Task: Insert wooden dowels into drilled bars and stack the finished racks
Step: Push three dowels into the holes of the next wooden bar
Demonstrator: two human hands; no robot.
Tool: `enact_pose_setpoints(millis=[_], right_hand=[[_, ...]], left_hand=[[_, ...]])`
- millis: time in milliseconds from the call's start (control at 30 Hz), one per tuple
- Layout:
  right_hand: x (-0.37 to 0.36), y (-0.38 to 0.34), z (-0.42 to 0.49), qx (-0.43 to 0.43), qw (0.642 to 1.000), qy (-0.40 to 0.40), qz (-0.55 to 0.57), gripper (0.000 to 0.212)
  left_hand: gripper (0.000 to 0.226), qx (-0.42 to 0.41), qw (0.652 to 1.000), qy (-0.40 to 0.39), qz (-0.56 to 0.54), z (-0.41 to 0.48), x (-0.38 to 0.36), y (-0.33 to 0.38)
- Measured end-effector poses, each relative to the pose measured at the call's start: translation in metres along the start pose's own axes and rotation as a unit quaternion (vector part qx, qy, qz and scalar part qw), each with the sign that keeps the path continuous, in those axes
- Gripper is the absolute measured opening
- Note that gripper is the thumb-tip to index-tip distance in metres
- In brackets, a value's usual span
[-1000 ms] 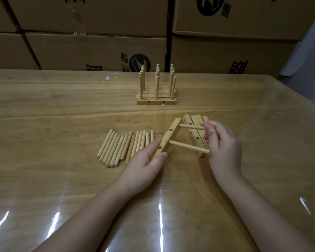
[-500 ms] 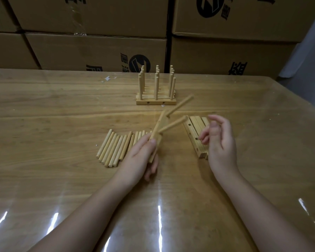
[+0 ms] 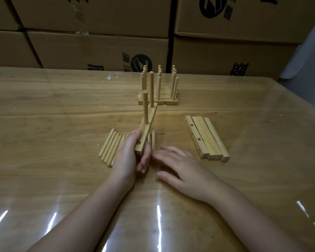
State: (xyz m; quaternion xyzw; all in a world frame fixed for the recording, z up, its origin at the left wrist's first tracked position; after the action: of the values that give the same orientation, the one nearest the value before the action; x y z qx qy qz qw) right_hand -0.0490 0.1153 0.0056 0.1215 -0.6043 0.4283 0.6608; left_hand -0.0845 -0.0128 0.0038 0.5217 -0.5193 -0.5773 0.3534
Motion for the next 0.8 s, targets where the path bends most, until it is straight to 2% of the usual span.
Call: enact_pose_setpoints(millis=[167, 233, 333, 467, 667, 800], right_hand=[[0.017, 0.008, -0.006, -0.040, 0.992, 0.116, -0.023, 0.031], [0.016, 0.009, -0.007, -0.063, 0.991, 0.100, -0.054, 0.031], [0.012, 0.011, -0.007, -0.087, 0.989, 0.074, -0.090, 0.031], [0.016, 0.013, -0.007, -0.122, 0.982, 0.089, -0.117, 0.024], [0.021, 0.016, -0.007, -0.168, 0.973, 0.094, -0.125, 0.017], [0.020, 0.018, -0.008, -0.183, 0.970, 0.089, -0.132, 0.040]], left_hand=[[0.049, -0.021, 1.000, -0.007, 0.000, -0.002, -0.002, 0.002], [0.048, -0.021, 1.000, -0.012, 0.018, -0.001, -0.003, 0.001], [0.061, -0.007, 0.999, -0.015, 0.043, 0.001, -0.002, -0.002], [0.039, -0.006, 1.000, -0.007, 0.000, 0.001, -0.001, -0.002], [0.028, 0.005, 0.998, -0.037, -0.053, -0.001, -0.002, 0.000], [0.029, 0.008, 0.997, -0.047, -0.063, -0.002, -0.003, 0.001]])
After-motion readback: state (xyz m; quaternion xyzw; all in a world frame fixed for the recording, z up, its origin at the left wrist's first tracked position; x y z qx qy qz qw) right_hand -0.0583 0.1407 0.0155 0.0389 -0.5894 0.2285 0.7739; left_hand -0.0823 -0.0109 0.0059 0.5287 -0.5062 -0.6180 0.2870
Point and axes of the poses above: each hand's wrist, its own z-axis towards the middle knuckle, its own x-axis out of the back of the hand, y = z × x, the point moved 5 cm from there along z, towards the middle knuckle, and after that the axes turned 11 degrees about x, right-handed, at the moved point
